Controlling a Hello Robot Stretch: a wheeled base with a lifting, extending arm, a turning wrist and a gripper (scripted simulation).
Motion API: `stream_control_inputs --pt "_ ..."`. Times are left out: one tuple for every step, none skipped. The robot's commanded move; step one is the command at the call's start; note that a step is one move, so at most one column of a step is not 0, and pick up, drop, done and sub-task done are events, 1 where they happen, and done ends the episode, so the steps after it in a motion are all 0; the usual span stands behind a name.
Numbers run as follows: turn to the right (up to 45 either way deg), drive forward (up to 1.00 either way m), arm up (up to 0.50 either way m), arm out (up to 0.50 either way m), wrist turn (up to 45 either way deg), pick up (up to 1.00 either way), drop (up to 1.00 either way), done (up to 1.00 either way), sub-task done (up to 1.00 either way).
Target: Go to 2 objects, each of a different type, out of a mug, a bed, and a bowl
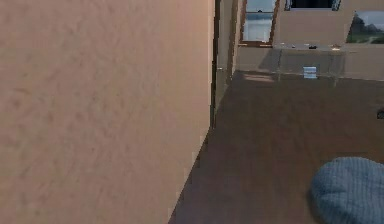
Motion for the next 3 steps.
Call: stream_control_inputs --pt "45.0 0.00 0.00 0.00 0.0 0.00 0.00 0.00 0.00" --pt "45.0 0.00 0.00 0.00 0.0 0.00 0.00 0.00 0.00" --pt "15.0 0.00 0.00 0.00 0.0 0.00 0.00 0.00 0.00"
